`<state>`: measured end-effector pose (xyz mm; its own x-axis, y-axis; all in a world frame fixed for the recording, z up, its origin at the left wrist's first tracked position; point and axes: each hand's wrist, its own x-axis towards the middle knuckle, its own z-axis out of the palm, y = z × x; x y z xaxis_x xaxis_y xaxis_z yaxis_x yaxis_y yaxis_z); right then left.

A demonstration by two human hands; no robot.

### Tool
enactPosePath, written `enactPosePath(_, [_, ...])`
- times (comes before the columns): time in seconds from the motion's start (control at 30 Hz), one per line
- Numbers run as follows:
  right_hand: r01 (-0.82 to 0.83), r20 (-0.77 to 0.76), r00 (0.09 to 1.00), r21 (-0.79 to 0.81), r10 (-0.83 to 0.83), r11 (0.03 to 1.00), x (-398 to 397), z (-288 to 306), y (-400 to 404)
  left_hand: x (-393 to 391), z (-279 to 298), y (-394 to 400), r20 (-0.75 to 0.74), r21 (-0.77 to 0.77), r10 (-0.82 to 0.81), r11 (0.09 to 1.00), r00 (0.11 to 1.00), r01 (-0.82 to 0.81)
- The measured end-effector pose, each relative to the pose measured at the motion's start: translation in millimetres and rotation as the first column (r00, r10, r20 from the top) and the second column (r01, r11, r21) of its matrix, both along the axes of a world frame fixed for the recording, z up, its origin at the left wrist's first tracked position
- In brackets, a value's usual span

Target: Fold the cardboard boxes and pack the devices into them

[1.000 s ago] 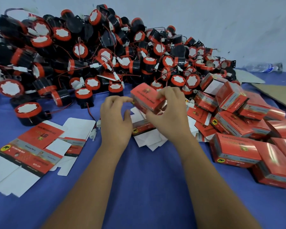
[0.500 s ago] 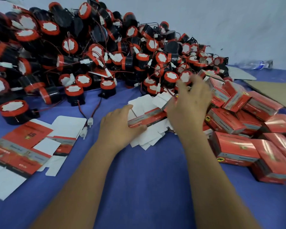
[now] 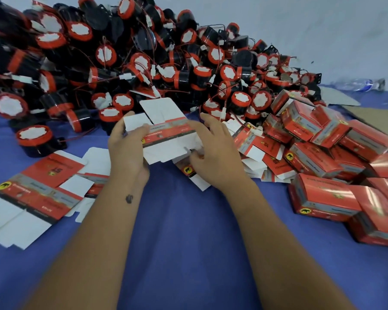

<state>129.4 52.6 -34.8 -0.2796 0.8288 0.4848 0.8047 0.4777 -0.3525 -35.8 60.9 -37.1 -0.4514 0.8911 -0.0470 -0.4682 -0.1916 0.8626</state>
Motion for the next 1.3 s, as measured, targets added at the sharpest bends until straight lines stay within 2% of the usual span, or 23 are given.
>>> enactPosePath(0.13, [-0.068, 0.003, 0.998, 0.094, 0.068, 0.993, 0.4, 1.4, -1.3, -0.9, 5.7, -5.1, 0.089, 0.071, -0.09, 0.994, 0.992, 0.083])
enactPosePath(0.23, [-0.059, 0.075, 0.996, 0.068, 0.053, 0.996, -0.4, 3.6, -2.5, 1.1, 8.0, -7.2, 0.077, 0.138, -0.106, 0.986, 0.991, 0.095])
enactPosePath(0.27, [-0.053, 0.109, 0.993, 0.043, 0.048, 0.998, -0.4, 3.4, -3.0, 2.3, 7.0, -9.0, -0.017, 0.153, -0.074, 0.985, 0.997, 0.076])
enactPosePath(0.3, [-0.048, 0.13, 0.99, 0.014, 0.046, 0.999, -0.3, 3.0, -3.4, 4.4, 5.8, -10.6, -0.179, 0.169, -0.021, 0.984, 0.984, 0.052])
enactPosePath(0.33, [-0.048, 0.13, 0.99, -0.029, 0.051, 0.998, -0.7, 3.0, -3.7, 7.4, 4.4, -12.5, -0.343, 0.204, 0.038, 0.978, 0.939, 0.036])
enactPosePath(0.37, [-0.053, 0.104, 0.993, -0.087, 0.062, 0.995, -1.0, 2.8, -4.1, 11.3, 3.7, -15.5, -0.458, 0.242, 0.076, 0.969, 0.886, 0.042])
enactPosePath(0.4, [-0.073, 0.04, 0.996, -0.16, 0.08, 0.984, -1.7, 3.2, -4.0, 14.9, 3.0, -17.1, -0.512, 0.268, 0.091, 0.962, 0.854, 0.059])
enactPosePath(0.47, [-0.156, -0.15, 0.982, -0.293, 0.116, 0.943, -2.7, 4.7, -2.0, 17.6, 1.2, -16.8, -0.512, 0.284, 0.073, 0.955, 0.856, 0.089])
enactPosePath(0.57, [-0.282, -0.341, 0.929, -0.405, 0.142, 0.87, -0.6, 8.3, -3.5, 14.2, 0.8, -13.6, -0.478, 0.264, 0.07, 0.962, 0.876, 0.067])
enactPosePath(0.7, [-0.279, -0.411, 0.908, -0.454, 0.08, 0.846, 6.3, 6.7, -0.4, 11.5, 2.1, -10.4, -0.477, 0.233, 0.093, 0.972, 0.874, 0.023])
enactPosePath(0.73, [-0.267, -0.423, 0.904, -0.438, 0.066, 0.858, 6.1, 6.0, 0.2, 12.5, 3.1, -11.3, -0.509, 0.248, 0.129, 0.969, 0.851, 0.002])
enactPosePath(0.77, [-0.239, -0.429, 0.902, -0.405, 0.047, 0.882, 5.2, 5.4, 0.9, 12.9, 3.6, -12.5, -0.59, 0.27, 0.193, 0.962, 0.784, -0.034])
enactPosePath(0.87, [-0.085, -0.461, 0.885, -0.294, -0.063, 0.952, 3.0, 3.3, 5.2, 11.9, 2.7, -18.6, -0.813, 0.402, 0.375, 0.915, 0.446, -0.037])
enactPosePath(0.93, [0.016, -0.516, 0.845, -0.238, -0.14, 0.971, 3.6, 3.2, 8.0, 12.6, 1.7, -21.7, -0.867, 0.422, 0.378, 0.904, 0.326, 0.074])
enactPosePath(0.97, [0.047, -0.584, 0.792, -0.231, -0.178, 0.972, 4.4, 4.1, 9.7, 14.0, 1.3, -22.6, -0.896, 0.391, 0.342, 0.909, 0.284, 0.141])
enactPosePath(1.03, [0.063, -0.756, 0.611, -0.248, -0.234, 0.967, 7.6, 6.5, 12.5, 18.8, -0.4, -24.5, -0.957, 0.27, 0.226, 0.923, 0.182, 0.275])
enactPosePath(1.1, [0.101, -0.834, 0.472, -0.272, -0.287, 0.957, 11.3, 8.3, 14.5, 23.1, -2.1, -25.6, -0.985, 0.174, 0.154, 0.915, 0.083, 0.365])
enactPosePath(1.13, [0.116, -0.851, 0.423, -0.289, -0.311, 0.95, 12.8, 8.3, 15.3, 23.8, -2.8, -25.5, -0.988, 0.153, 0.141, 0.908, 0.059, 0.39])
enactPosePath(1.2, [0.118, -0.881, 0.337, -0.311, -0.332, 0.943, 13.2, 8.6, 15.7, 22.4, -2.6, -24.3, -0.989, 0.148, 0.129, 0.902, 0.076, 0.406])
enactPosePath(1.3, [0.137, -0.893, 0.299, -0.31, -0.338, 0.941, 11.2, 9.9, 15.2, 20.8, -0.3, -24.7, -0.983, 0.181, 0.145, 0.886, 0.114, 0.426])
